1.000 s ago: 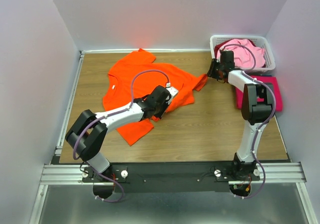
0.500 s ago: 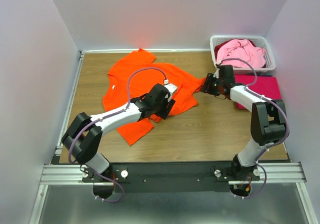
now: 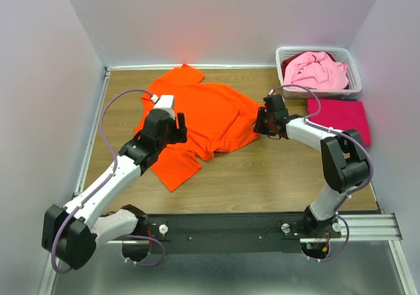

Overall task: Fold and stack the t-shirts
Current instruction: Flatten the tshirt out

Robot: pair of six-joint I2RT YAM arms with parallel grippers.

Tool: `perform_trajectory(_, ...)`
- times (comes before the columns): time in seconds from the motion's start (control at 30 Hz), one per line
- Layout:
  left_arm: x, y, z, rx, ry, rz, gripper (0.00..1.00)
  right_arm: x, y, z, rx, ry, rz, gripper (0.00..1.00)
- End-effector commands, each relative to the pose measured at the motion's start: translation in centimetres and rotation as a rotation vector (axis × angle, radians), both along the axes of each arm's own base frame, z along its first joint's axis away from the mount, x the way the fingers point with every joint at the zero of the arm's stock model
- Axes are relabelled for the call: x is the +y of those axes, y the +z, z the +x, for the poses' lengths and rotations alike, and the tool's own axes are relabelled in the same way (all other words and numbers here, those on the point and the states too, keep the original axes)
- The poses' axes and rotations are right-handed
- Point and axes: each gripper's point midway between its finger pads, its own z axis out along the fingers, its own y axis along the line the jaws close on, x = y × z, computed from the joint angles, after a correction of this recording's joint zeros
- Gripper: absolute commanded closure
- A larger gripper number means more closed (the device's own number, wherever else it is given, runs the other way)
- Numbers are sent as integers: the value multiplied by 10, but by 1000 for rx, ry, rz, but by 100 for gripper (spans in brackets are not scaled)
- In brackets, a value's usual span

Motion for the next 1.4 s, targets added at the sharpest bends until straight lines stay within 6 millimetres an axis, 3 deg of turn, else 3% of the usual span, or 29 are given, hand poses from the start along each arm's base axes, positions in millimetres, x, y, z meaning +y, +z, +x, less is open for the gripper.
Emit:
perform_trajectory(0.0, 32, -5, -5, -12, 126, -47, 24, -13, -18, -4, 40, -67, -99, 52)
perform_trajectory(0.03, 39, -11, -6, -7, 150, -42, 24, -11, -21, -6, 50, -62, -106, 52)
perform_trajectory(0.33, 62, 0, -9, -96, 232, -31, 24, -4, -32, -21, 105, -64, -164, 52)
perform_trajectory(0.7, 65, 10, -10, -156, 235, -56, 24, -17, -39, -32, 140, -93, -295, 53)
perform_trajectory(0.87, 66, 12, -11, -165, 233, -52, 25, -16, -49, -30, 162, -95, -307, 59)
perform_trajectory(1.13, 67, 13, -12, -177, 237, -56, 25, -14, -60, -33, 195, -81, -301, 60)
perform_trajectory(1.37, 67, 10, -11, -166, 238, -49, 25, -9, -46, -30, 166, -80, -270, 59)
